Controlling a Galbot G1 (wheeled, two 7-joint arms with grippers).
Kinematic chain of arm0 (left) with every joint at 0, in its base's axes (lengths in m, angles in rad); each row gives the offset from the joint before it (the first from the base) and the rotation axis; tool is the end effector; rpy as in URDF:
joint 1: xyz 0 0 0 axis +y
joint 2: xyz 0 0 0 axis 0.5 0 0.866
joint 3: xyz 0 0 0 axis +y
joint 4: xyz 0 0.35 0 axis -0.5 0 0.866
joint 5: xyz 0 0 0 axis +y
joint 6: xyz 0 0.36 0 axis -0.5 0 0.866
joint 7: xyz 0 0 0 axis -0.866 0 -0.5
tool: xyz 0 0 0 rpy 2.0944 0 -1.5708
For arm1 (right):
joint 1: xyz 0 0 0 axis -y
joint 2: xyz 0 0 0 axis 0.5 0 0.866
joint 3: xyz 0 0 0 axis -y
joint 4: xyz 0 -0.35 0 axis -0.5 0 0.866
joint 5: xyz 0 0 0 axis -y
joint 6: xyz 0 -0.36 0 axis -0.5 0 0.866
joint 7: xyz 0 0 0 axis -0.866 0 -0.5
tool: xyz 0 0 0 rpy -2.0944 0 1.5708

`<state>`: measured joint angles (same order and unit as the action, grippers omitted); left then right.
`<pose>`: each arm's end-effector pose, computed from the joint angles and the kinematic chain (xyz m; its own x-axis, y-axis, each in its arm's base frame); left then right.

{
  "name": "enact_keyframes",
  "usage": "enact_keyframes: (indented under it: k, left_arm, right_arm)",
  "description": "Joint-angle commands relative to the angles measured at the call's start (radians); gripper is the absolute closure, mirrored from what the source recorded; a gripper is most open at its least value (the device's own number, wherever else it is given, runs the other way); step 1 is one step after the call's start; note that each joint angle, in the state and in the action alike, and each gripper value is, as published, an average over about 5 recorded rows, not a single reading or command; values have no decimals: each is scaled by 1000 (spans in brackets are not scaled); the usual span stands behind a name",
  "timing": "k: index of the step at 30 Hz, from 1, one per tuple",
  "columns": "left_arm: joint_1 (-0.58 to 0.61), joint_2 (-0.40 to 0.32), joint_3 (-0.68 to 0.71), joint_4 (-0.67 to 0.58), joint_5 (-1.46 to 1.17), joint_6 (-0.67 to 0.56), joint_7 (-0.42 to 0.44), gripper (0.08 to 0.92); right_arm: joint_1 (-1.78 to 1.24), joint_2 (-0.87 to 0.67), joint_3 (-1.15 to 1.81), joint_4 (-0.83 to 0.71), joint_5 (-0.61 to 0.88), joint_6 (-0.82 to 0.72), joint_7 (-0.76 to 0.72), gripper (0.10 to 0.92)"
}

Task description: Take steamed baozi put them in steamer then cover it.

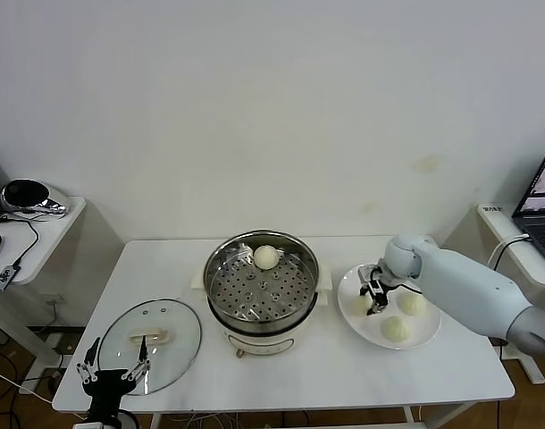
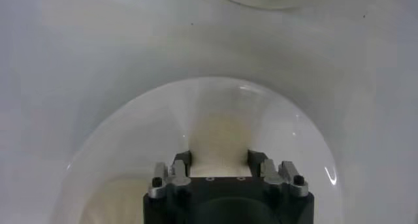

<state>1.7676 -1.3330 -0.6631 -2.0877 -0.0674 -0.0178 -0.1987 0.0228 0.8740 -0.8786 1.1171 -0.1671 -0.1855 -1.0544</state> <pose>0.1293 0.0828 -0.3224 -0.9737 -0.1906 0.1251 -0.1581 0.9598 0.2320 0.5472 -0.0812 -0.2376 -0.1776 -0.0888 0.9801 -0.9596 -0.2052 -0.1925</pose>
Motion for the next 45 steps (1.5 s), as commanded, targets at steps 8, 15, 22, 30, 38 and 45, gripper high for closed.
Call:
enact_keyframes:
  k: [8,15,22,30,38,45]
  left_arm:
    - [-17,5,13,3,-1,2,0,177]
    - [-32,13,25,5,-4,6,0,177]
    - [-40,21,24,10,-11,8,-2,177]
    - [-37,16,9,5,-13,8,-3,177]
    - [-36,5,6,-6,-11,8,-2,177]
    - [-34,-2,8,-6,-10,5,-3,177]
  right_arm:
    - [309,-98,-144,201,165,-74,-22,511]
    - [655,-109,-293,319,350,-137,-25,500]
    - [831,11,-407,403,584,-254,35,493]
    - [735,234,-415,367,747,-384,137,491]
    - [626,390,-426,257,779,-462,202,491]
    - [558,465,-423,178,776,-496,240,491]
